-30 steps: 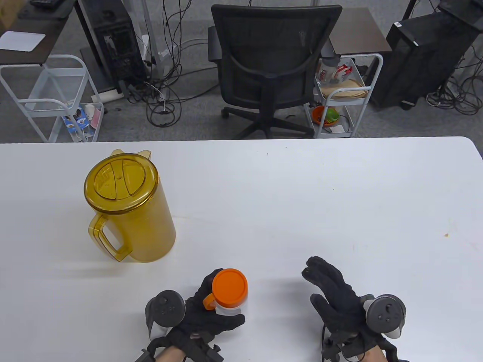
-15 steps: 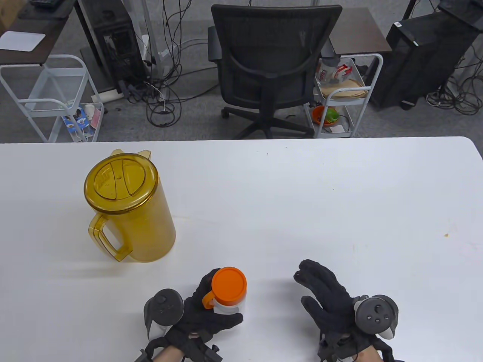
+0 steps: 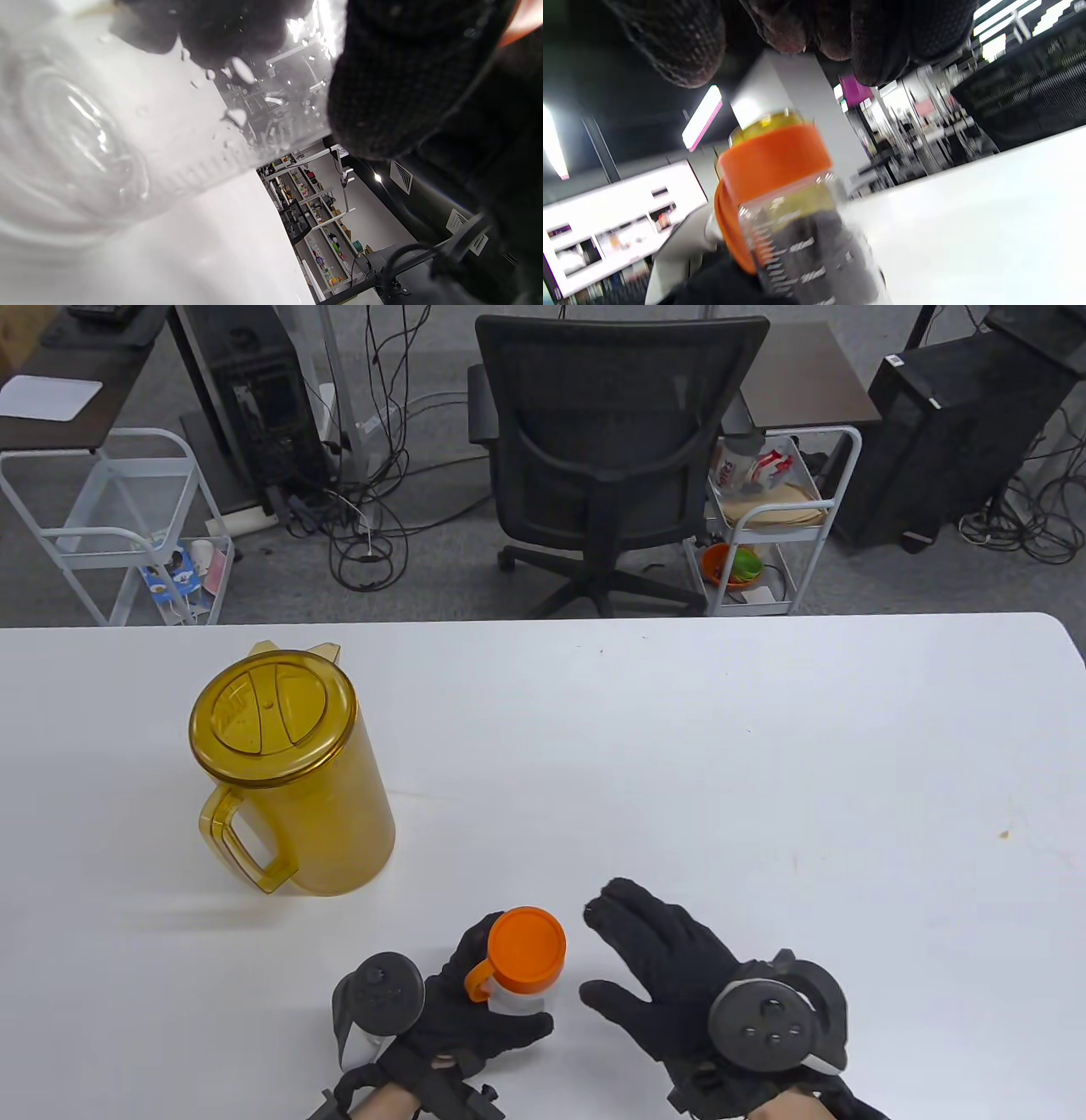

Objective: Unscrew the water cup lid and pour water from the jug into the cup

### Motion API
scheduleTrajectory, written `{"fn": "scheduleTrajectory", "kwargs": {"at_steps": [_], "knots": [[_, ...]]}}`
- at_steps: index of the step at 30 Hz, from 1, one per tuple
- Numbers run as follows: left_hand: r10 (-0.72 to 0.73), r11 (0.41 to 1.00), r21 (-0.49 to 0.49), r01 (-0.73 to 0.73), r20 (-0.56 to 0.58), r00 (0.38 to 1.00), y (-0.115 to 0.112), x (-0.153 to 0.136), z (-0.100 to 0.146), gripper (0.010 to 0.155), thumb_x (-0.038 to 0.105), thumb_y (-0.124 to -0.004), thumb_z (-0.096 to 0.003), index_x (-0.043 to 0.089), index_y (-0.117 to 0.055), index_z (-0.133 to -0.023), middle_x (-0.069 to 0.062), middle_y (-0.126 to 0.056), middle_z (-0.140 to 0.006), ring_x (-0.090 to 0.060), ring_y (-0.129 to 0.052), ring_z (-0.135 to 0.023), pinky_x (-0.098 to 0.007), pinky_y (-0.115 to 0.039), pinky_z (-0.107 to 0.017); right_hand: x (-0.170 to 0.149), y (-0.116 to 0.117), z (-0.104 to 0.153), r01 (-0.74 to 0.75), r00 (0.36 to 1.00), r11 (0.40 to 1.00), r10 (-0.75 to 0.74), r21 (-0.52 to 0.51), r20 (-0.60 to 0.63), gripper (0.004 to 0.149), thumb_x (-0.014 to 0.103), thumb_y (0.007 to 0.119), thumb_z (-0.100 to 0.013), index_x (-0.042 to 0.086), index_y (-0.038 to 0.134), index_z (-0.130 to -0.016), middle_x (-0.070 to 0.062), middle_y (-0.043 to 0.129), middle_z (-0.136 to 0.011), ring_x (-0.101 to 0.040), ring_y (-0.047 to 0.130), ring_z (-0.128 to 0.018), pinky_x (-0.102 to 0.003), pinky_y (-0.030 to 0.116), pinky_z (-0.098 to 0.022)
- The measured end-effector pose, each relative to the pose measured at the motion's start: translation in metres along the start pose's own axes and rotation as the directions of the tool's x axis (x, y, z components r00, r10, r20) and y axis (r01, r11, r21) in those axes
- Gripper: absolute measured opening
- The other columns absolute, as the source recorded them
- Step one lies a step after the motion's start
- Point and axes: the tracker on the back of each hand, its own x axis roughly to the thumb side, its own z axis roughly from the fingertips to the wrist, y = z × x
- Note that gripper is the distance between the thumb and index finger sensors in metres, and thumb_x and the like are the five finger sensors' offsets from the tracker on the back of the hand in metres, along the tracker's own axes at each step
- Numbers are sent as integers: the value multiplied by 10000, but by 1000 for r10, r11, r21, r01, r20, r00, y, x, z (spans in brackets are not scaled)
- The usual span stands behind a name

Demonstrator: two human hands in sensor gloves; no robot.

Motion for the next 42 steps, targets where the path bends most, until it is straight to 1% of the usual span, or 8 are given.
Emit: {"fn": "scheduleTrajectory", "kwargs": {"at_steps": [4, 6, 13, 20, 28, 31, 35, 42], "knots": [[15, 1000, 4, -15, 6, 1000, 0, 0, 2, 1129, 489, -1066, -245, 135, -375, -1065, -87, -610, -1087, -370, -769, -997, -575, -667, -728, 30, 9, -38, -184, 948, 913, 263, 363, -180, 851, 623, 815, -496, 215, 464, -1156, -180, 473, -1193, -414, 766, -920, -526, 713, -685], [29, 1000, 2, -29, 5, 1000, 0, -1, 4, 1130, 479, -1070, -241, 133, -379, -1065, -91, -613, -1086, -375, -768, -996, -582, -660, -726, 37, 14, -53, -204, 936, 860, 311, 468, -164, 906, 601, 863, -471, 220, 416, -1161, -175, 486, -1184, -388, 790, -912, -511, 736, -680], [9, 1000, -5, -9, 1, 1000, -2, 2, 4, 1126, 490, -1060, -258, 133, -365, -1068, -92, -598, -1092, -372, -761, -1001, -578, -660, -728, 54, 23, -82, -149, 932, 829, 300, 538, -205, 993, 591, 884, -454, 217, 308, -1171, -199, 485, -1176, -423, 782, -898, -533, 721, -680], [-36, 999, -10, 37, 12, 999, -6, 6, 4, 1124, 510, -1048, -270, 124, -361, -1071, -102, -599, -1089, -381, -773, -985, -584, -675, -714, 58, 25, -88, -186, 902, 775, 379, 604, -209, 878, 534, 920, -459, 222, 478, -1151, -219, 574, -1134, -426, 816, -868, -527, 749, -659], [-70, 997, 11, 70, 61, 996, -5, 9, 7, 1122, 532, -1036, -292, 124, -344, -1076, -103, -580, -1096, -385, -768, -978, -594, -686, -707, 66, 23, -82, -227, 914, 756, 383, 614, -134, 790, 464, 914, -473, 409, 493, -1139, -180, 518, -1178, -431, 769, -898, -541, 706, -684], [-77, 997, 5, 77, 65, 995, -5, 9, 7, 1121, 534, -1037, -290, 121, -353, -1077, -107, -588, -1092, -386, -776, -971, -600, -696, -700, 68, 28, -81, -240, 917, 723, 389, 647, -94, 735, 432, 878, -499, 468, 492, -1123, -232, 454, -1178, -468, 731, -909, -569, 683, -698], [-61, 998, -12, 63, 76, 995, -5, 9, 7, 1120, 519, -1051, -273, 127, -378, -1076, -107, -606, -1088, -395, -791, -965, -612, -706, -698, 68, 32, -77, -229, 946, 699, 323, 677, -13, 677, 261, 892, -498, 494, 588, -1057, -254, 306, -1202, -584, 614, -940, -575, 728, -694], [-71, 997, -28, 74, 74, 995, -6, 9, 7, 1120, 502, -1058, -262, 126, -382, -1073, -103, -611, -1084, -402, -790, -966, -613, -705, -694, 68, 34, -69, -360, 933, 691, 282, 627, 225, 642, 89, 923, -452, 457, 711, -934, -105, 293, -1240, -581, 491, -1041, -611, 643, -747]]}}
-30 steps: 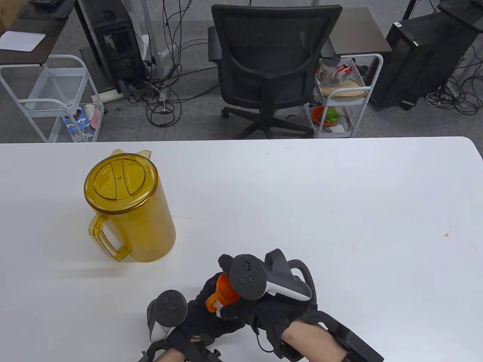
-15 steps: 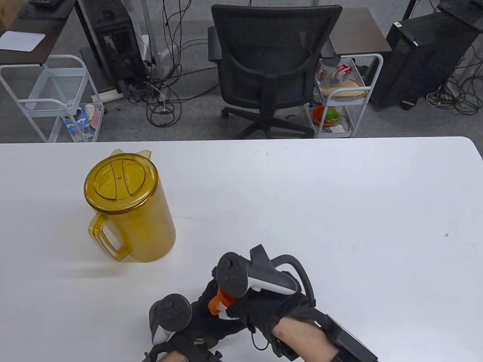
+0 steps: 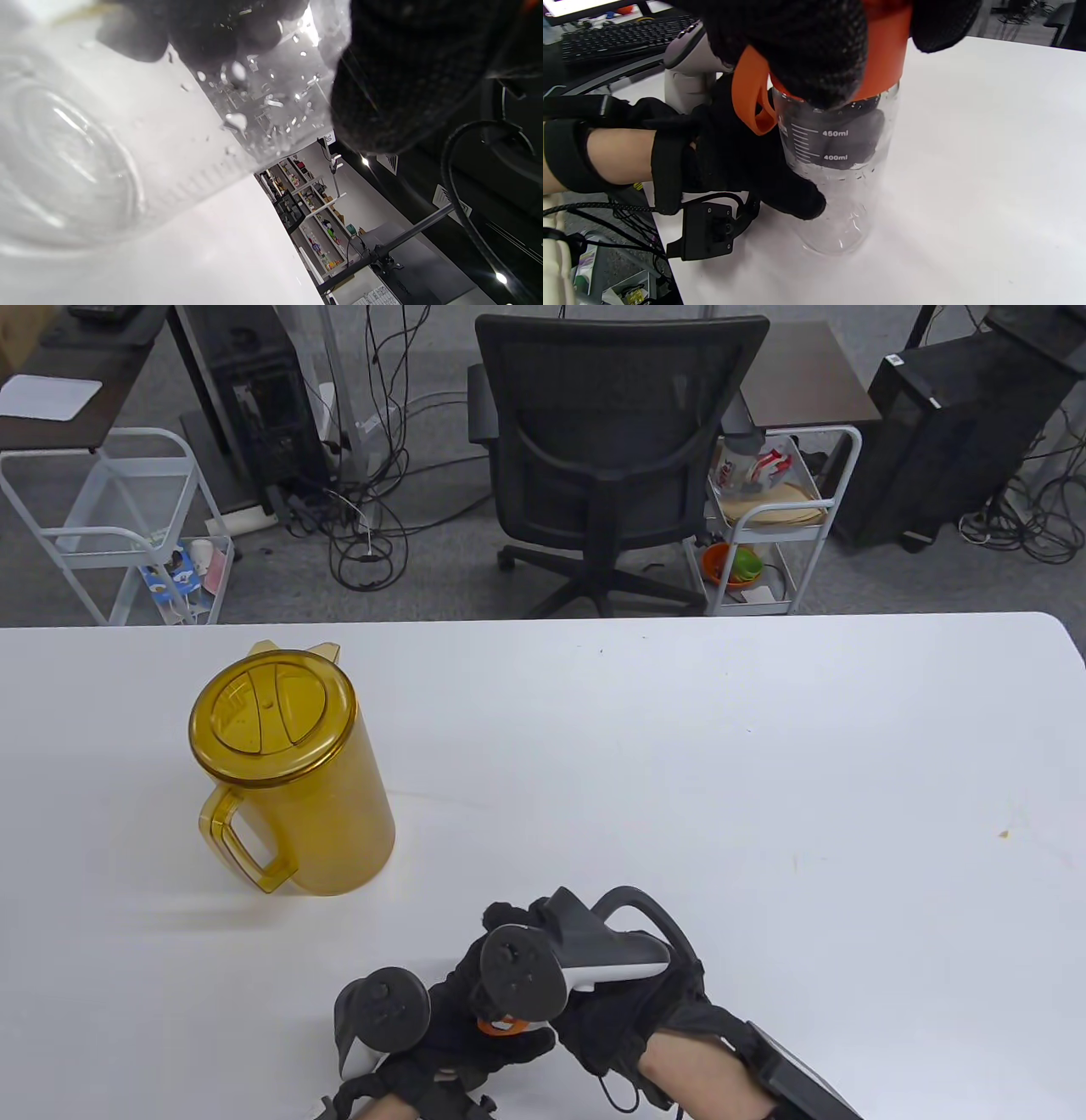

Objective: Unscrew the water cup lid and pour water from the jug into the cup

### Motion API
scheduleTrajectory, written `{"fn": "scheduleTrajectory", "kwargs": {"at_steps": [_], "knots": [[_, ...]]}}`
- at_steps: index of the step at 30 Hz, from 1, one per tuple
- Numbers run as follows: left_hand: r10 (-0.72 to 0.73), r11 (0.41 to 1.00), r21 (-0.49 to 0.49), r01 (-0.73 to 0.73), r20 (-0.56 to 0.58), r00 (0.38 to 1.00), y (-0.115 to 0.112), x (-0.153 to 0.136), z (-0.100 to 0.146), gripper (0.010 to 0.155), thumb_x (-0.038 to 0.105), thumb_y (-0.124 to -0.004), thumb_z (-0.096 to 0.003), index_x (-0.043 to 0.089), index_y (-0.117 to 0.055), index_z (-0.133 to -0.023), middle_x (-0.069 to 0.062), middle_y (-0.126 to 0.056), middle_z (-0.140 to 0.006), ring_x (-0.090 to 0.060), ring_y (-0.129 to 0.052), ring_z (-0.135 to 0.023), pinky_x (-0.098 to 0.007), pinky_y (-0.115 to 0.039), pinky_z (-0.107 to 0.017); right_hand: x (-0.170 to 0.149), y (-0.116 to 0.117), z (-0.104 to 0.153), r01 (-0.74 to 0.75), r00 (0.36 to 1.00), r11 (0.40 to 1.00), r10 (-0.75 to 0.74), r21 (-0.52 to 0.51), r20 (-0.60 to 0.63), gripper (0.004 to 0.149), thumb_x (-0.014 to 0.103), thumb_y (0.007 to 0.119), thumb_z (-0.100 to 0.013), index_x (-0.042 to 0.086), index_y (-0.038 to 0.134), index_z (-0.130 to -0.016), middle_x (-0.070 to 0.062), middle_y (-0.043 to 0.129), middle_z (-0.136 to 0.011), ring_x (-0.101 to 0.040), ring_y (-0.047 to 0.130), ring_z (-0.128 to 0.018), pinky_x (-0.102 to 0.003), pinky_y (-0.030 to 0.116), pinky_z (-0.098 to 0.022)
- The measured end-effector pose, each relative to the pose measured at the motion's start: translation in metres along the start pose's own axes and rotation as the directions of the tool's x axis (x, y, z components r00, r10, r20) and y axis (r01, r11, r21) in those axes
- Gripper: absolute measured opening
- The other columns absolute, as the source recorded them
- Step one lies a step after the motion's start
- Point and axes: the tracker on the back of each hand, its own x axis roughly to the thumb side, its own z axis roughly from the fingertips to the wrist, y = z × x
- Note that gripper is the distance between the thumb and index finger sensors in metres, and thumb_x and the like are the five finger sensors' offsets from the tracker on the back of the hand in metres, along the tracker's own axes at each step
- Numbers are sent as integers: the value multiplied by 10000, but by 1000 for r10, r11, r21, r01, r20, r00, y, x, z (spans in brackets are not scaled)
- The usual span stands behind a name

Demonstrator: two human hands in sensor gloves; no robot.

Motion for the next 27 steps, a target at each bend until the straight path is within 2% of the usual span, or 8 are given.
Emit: {"fn": "scheduleTrajectory", "kwargs": {"at_steps": [6, 8, 11, 14, 18, 20, 24, 27], "knots": [[-56, 998, -14, 56, 23, 998, -4, 5, 1, 1119, 530, -1043, -267, 124, -381, -1074, -99, -617, -1081, -388, -804, -958, -605, -717, -682, -14, -5, 14, 193, 979, 980, -195, 41, 62, 557, 57, 879, -468, 379, 817, -919, -13, 311, -1253, -529, 353, -1127, -701, 476, -769], [-44, 999, -16, 44, 17, 999, -4, 5, 1, 1119, 532, -1039, -268, 122, -379, -1074, -101, -615, -1081, -390, -806, -956, -604, -719, -681, -17, -9, 20, 220, 974, 975, -220, 7, 58, 727, 104, 896, -470, 378, 604, -1077, -69, 266, -1256, -542, 319, -1128, -741, 433, -758], [-26, 1000, -7, 26, 13, 1000, -3, 4, 2, 1119, 518, -1045, -268, 119, -377, -1073, -107, -609, -1082, -396, -799, -959, -613, -712, -682, -20, -18, 30, 242, 970, 970, -242, -4, -11, 822, 167, 913, -474, 354, 458, -1132, -126, 196, -1241, -574, 345, -1103, -702, 498, -760], [-28, 1000, -6, 28, 13, 1000, -3, 4, 2, 1118, 522, -1043, -269, 115, -380, -1071, -112, -611, -1079, -398, -803, -954, -617, -716, -675, -24, -31, 39, 287, 955, 956, -290, -63, -65, 825, 301, 931, -486, 312, 442, -1150, -170, 227, -1233, -574, 442, -1078, -678, 562, -740], [-38, 999, -9, 39, 12, 999, -4, 5, 2, 1116, 526, -1040, -272, 119, -377, -1072, -106, -609, -1081, -395, -801, -957, -613, -717, -677, -28, -28, 35, 426, 861, 900, -434, -89, -265, 900, 613, 766, -516, 232, 297, -1182, -266, 275, -1192, -558, 583, -1001, -614, 648, -700], [-41, 999, -9, 41, 12, 999, -4, 5, 2, 1117, 528, -1038, -273, 116, -375, -1072, -108, -609, -1081, -393, -801, -957, -615, -721, -674, -24, -21, 30, 430, 816, 898, -432, -94, -383, 975, 686, 705, -491, 198, 214, -1179, -303, 286, -1156, -544, 691, -908, -577, 710, -650], [-46, 999, -15, 47, 14, 999, -5, 5, 2, 1117, 527, -1032, -281, 114, -363, -1075, -114, -598, -1085, -399, -792, -961, -630, -721, -664, -11, -2, 11, 268, 809, 961, -259, -60, -528, 946, 697, 700, -476, 169, 342, -1175, -312, 471, -1101, -487, 831, -794, -512, 808, -566], [-48, 999, -12, 48, 10, 999, -5, 4, 3, 1117, 530, -1028, -282, 112, -361, -1075, -114, -596, -1084, -398, -793, -960, -631, -723, -660, -2, 3, 3, 214, 828, 974, -219, -70, -516, 963, 674, 730, -484, 118, 335, -1163, -291, 563, -1068, -434, 877, -751, -471, 835, -530]]}}
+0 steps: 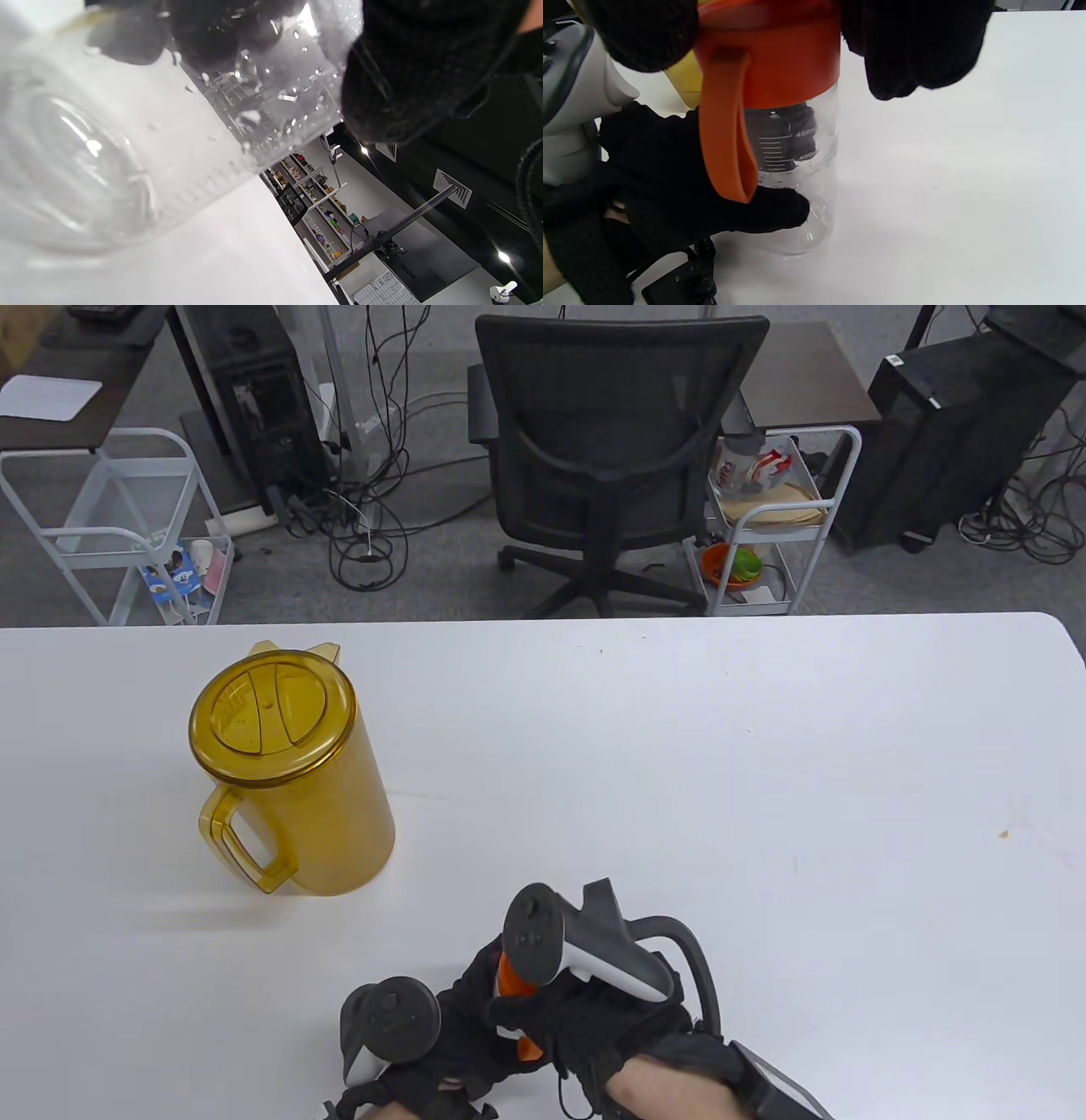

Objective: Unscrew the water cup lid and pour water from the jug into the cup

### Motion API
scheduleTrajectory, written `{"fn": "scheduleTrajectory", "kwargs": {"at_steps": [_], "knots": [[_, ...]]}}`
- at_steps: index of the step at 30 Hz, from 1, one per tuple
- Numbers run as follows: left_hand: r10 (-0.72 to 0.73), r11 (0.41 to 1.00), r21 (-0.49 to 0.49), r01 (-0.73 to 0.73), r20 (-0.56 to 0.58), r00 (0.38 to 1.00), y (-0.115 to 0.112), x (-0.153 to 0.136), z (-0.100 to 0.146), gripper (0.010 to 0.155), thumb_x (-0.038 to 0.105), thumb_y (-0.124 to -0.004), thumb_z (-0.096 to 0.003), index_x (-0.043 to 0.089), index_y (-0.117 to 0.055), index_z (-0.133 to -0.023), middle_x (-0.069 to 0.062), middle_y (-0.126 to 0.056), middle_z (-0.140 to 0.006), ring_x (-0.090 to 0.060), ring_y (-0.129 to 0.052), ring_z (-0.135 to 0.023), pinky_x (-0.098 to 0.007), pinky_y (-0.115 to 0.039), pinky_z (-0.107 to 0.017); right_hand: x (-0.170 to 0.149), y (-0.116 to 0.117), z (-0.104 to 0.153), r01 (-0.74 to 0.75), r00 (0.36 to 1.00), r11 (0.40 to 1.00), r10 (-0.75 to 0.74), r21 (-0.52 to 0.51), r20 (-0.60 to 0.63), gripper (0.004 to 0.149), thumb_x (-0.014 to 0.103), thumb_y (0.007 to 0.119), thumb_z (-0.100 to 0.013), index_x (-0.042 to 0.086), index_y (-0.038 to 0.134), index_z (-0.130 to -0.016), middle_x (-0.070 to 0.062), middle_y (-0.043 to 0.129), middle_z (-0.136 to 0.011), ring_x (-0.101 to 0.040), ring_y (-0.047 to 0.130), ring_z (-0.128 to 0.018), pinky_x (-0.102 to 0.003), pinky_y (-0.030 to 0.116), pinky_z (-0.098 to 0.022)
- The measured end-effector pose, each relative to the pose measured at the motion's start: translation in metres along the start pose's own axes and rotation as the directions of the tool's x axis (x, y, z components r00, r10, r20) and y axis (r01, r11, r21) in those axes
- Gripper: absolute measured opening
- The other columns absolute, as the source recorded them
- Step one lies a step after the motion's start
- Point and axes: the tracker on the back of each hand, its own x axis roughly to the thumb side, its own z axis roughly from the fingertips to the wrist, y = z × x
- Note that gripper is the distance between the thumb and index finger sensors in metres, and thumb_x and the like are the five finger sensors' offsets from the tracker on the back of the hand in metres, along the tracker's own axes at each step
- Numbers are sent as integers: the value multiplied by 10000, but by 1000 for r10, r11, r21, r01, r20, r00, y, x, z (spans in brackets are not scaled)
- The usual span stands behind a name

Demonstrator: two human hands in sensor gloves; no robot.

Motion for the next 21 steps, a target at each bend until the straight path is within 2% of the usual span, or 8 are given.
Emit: {"fn": "scheduleTrajectory", "kwargs": {"at_steps": [2, 5, 9, 14, 18, 21], "knots": [[10, 1000, 0, -10, -7, 1000, 1, -1, 0, 1117, 528, -1029, -283, 112, -360, -1075, -114, -596, -1084, -399, -793, -961, -633, -723, -659, 4, 1, 1, -30, 1000, 999, 31, -28, 8, 941, 646, 746, -502, 115, 340, -1163, -276, 556, -1068, -409, 859, -753, -456, 822, -527], [14, 1000, 0, -14, -8, 1000, 1, -1, 0, 1117, 527, -1030, -279, 112, -364, -1074, -114, -598, -1083, -400, -796, -959, -634, -723, -658, 8, 2, 1, -65, 997, 998, 65, -13, 38, 914, 595, 780, -519, 156, 311, -1169, -266, 478, -1106, -418, 791, -817, -460, 786, -564], [2, 1000, -9, -3, -10, 1000, 1, 0, 0, 1118, 529, -1027, -281, 112, -362, -1076, -115, -597, -1085, -396, -793, -962, -633, -722, -657, 9, 0, 5, -89, 994, 996, 88, 20, 61, 876, 492, 817, -537, 263, 267, -1179, -203, 330, -1195, -476, 583, -991, -555, 651, -671], [-1, 1000, -17, 1, -5, 1000, 0, 1, -1, 1119, 532, -1025, -279, 114, -361, -1077, -109, -598, -1086, -396, -794, -963, -634, -720, -657, 14, -6, 6, -173, 959, 984, 159, 39, 233, 865, 262, 908, -514, 319, 333, -1157, -136, 281, -1234, -503, 500, -1061, -608, 574, -731], [6, 1000, -19, -6, -9, 1000, 1, 0, 0, 1119, 532, -1025, -279, 117, -360, -1078, -109, -597, -1088, -396, -791, -966, -638, -716, -656, 14, -6, 7, -233, 927, 972, 217, 16, 306, 840, 154, 907, -498, 399, 392, -1114, -93, 215, -1243, -485, 426, -1115, -643, 530, -761], [16, 1000, -19, -16, -14, 1000, 1, -1, 0, 1120, 527, -1024, -281, 116, -353, -1078, -111, -590, -1089, -396, -782, -971, -644, -707, -656, 16, -3, 8, -262, 884, 965, 252, -30, 395, 803, 102, 890, -489, 395, 444, -1089, -83, 203, -1242, -498, 389, -1128, -664, 501, -772]]}}
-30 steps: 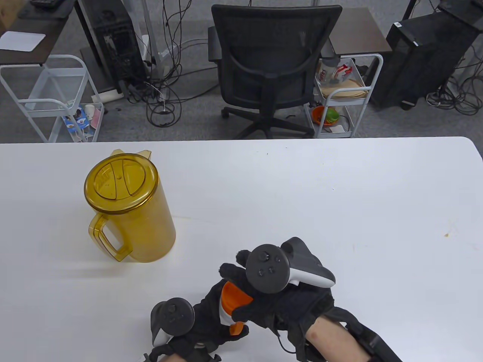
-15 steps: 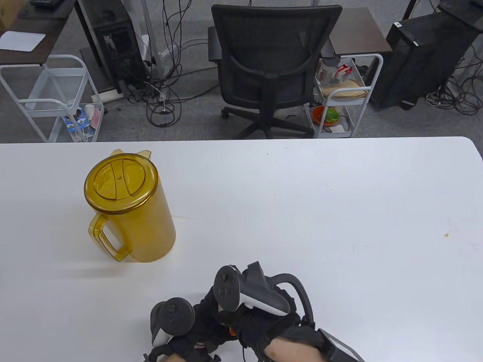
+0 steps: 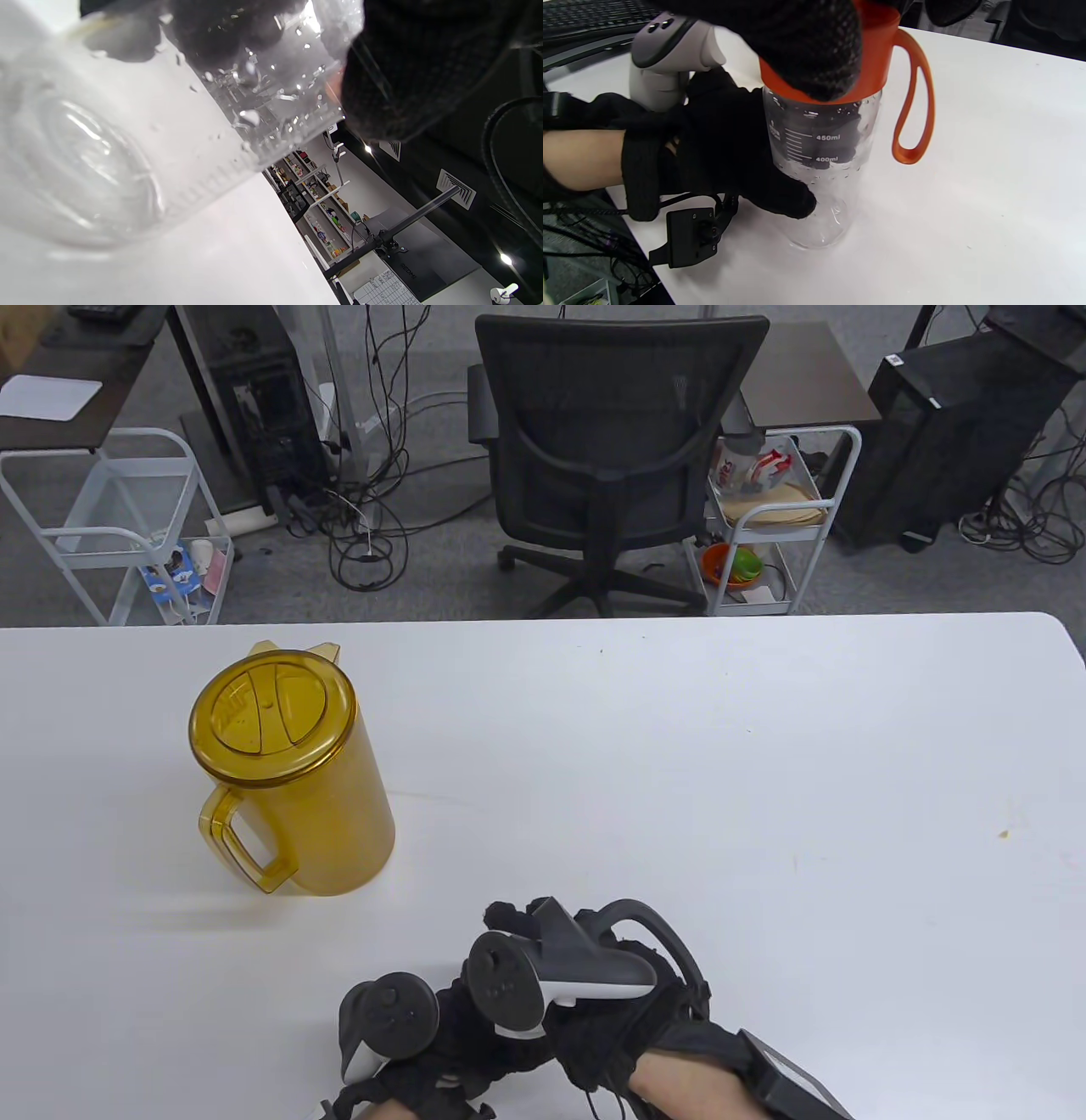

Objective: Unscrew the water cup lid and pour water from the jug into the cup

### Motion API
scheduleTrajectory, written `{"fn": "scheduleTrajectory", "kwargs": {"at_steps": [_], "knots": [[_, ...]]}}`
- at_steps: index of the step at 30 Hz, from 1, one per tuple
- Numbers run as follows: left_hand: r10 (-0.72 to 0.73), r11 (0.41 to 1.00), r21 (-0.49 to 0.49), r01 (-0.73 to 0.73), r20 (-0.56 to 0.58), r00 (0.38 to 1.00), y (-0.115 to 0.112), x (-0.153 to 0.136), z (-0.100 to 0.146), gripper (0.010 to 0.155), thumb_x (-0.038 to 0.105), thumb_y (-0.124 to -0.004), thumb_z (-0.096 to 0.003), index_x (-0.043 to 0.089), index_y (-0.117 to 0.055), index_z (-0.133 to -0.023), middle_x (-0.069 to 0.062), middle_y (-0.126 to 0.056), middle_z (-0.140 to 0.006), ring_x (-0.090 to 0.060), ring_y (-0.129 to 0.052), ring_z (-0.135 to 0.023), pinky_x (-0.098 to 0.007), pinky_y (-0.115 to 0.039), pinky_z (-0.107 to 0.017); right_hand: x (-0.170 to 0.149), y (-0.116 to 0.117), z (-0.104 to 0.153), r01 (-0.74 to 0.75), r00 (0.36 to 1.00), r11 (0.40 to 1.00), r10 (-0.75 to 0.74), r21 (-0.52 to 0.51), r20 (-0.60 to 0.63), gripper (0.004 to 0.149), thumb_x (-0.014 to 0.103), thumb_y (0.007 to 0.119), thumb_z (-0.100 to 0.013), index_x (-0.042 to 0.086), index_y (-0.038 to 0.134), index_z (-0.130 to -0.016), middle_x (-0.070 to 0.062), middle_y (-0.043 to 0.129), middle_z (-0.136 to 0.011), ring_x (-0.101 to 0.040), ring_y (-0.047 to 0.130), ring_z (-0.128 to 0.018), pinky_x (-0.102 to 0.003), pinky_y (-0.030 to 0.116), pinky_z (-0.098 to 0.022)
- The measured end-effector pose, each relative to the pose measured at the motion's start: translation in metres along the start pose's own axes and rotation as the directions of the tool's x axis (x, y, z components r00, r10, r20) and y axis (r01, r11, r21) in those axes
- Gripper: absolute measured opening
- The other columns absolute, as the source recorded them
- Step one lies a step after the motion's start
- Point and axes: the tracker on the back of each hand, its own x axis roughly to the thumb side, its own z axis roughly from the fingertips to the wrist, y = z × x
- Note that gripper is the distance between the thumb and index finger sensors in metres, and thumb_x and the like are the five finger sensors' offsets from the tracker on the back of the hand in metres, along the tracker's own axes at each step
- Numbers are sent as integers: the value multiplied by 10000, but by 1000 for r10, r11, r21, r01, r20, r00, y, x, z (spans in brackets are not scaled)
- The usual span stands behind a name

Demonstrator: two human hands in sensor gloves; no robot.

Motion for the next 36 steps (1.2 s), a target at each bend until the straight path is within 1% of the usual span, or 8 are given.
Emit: {"fn": "scheduleTrajectory", "kwargs": {"at_steps": [7, 10, 13, 16, 19, 23, 29, 36], "knots": [[-2, 1000, -10, 2, 2, 1000, 1, 0, 0, 1120, 526, -1024, -281, 121, -349, -1079, -106, -587, -1091, -396, -778, -974, -645, -701, -660, -2, -22, 23, 87, 996, 995, -86, -45, 21, 801, 233, 898, -510, 380, 413, -1130, -127, 192, -1240, -516, 386, -1113, -676, 482, -770], [0, 1000, -10, 0, 1, 1000, 1, 0, 0, 1120, 525, -1024, -280, 122, -350, -1079, -107, -587, -1091, -395, -777, -975, -643, -703, -661, -7, -34, 36, 197, 979, 969, -202, -152, -15, 683, 467, 754, -573, 340, 425, -1158, -133, 241, -1253, -509, 447, -1103, -665, 510, -759], [-1, 1000, -10, 1, 0, 1000, 1, 0, 0, 1121, 524, -1025, -279, 122, -350, -1079, -106, -586, -1091, -397, -776, -975, -647, -700, -661, -11, -38, 39, 238, 954, 937, -274, -257, -117, 732, 574, 708, -548, 268, 458, -1163, -195, 378, -1219, -511, 590, -1029, -616, 622, -712], [-3, 1000, -10, 3, 0, 1000, 1, 0, 0, 1121, 523, -1024, -279, 123, -349, -1079, -104, -586, -1091, -397, -774, -977, -651, -698, -659, -14, -34, 35, 156, 904, 916, -283, -370, -321, 859, 675, 652, -478, 126, 551, -1130, -271, 600, -1093, -499, 896, -747, -512, 858, -499], [-1, 1000, -11, 1, -1, 1000, 1, -1, 0, 1121, 521, -1026, -278, 123, -350, -1080, -106, -587, -1091, -398, -772, -978, -658, -691, -658, -11, -24, 28, 65, 897, 901, -241, -429, -370, 906, 720, 660, -436, 56, 687, -1052, -293, 784, -942, -390, 1057, -454, -366, 959, -235], [2, 1000, -13, -2, -3, 1000, 1, 0, 0, 1122, 521, -1026, -276, 126, -350, -1080, -104, -587, -1092, -399, -772, -978, -660, -687, -658, 0, -10, 16, -2, 857, 955, -150, -296, -493, 934, 740, 667, -435, 57, 657, -1073, -295, 755, -976, -418, 1043, -536, -351, 962, -267], [-8, 1000, -11, 8, -4, 1000, 0, 0, 2, 1120, 510, -1025, -281, 127, -338, -1079, -104, -572, -1096, -405, -755, -990, -667, -680, -658, 5, -2, 8, 20, 881, 943, -173, -331, -440, 771, 643, 730, -493, 96, 723, -1038, -267, 808, -940, -402, 1035, -574, -375, 956, -319], [3, 1000, -15, -4, -9, 1000, 0, 0, 2, 1120, 499, -1031, -278, 127, -342, -1078, -105, -572, -1095, -412, -751, -990, -678, -667, -659, 5, -3, 9, 123, 905, 957, -217, -264, -367, 810, 605, 771, -492, 79, 623, -1090, -295, 695, -1022, -401, 975, -692, -408, 924, -443]]}}
